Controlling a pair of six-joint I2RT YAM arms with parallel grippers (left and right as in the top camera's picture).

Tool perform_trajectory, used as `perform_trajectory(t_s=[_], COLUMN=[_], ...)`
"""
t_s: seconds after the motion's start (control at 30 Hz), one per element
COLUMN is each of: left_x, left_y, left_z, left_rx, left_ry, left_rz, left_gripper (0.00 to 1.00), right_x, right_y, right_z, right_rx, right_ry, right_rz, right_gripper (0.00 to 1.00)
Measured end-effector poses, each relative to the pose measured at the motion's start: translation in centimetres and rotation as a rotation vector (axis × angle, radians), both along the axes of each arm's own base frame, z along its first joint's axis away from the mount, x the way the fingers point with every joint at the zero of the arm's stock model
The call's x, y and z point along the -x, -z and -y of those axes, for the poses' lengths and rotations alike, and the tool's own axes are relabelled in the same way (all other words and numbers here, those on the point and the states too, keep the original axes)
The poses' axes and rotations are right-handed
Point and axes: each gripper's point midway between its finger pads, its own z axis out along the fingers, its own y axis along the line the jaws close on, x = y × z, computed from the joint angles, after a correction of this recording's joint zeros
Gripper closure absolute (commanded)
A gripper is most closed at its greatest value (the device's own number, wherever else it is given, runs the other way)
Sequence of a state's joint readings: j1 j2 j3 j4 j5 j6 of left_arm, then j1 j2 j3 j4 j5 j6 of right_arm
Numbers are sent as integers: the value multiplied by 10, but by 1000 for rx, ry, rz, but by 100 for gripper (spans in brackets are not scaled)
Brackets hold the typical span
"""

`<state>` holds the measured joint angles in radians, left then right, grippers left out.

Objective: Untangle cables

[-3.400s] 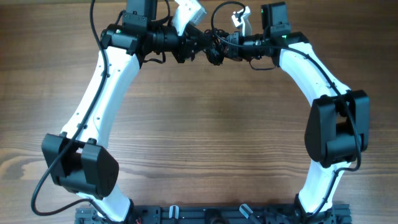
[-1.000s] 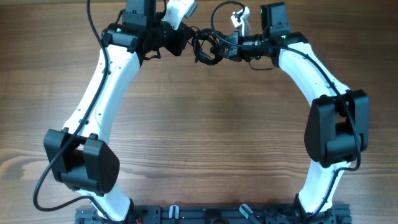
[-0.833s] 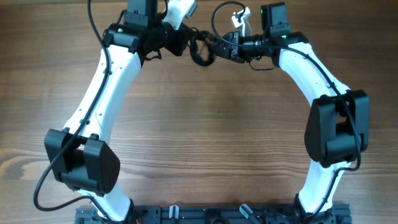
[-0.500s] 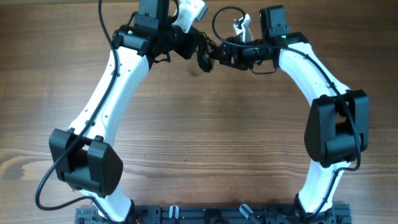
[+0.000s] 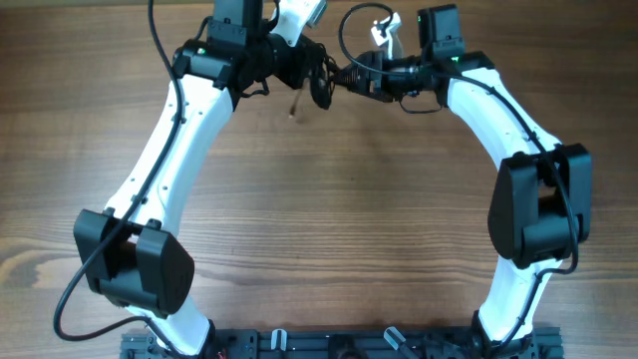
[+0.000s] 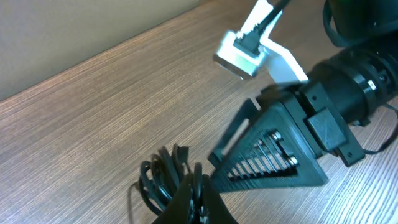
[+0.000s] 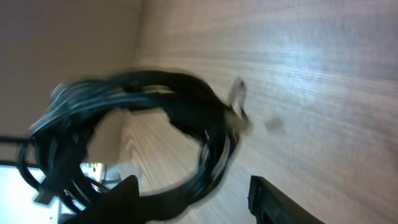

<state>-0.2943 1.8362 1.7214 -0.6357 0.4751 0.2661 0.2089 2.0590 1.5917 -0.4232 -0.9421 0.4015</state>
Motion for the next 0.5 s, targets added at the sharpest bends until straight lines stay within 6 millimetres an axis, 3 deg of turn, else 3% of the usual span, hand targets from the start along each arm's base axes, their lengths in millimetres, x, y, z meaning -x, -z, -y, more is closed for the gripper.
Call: perform_trajectory(t_s=[0.1, 0.5], left_x=[1, 16], left_y=[-5, -45], left_z=[0, -5], left_rx=[3, 27], left_ry=[-1, -2], left_rz=[10, 81], left_gripper=[96, 96], right_x=[-4, -12], right_y=[-2, -12], right_z=[0, -11], right_rx=[-1, -14], right_ry=[14, 5], right_rz=[11, 98], right_gripper=[58, 64])
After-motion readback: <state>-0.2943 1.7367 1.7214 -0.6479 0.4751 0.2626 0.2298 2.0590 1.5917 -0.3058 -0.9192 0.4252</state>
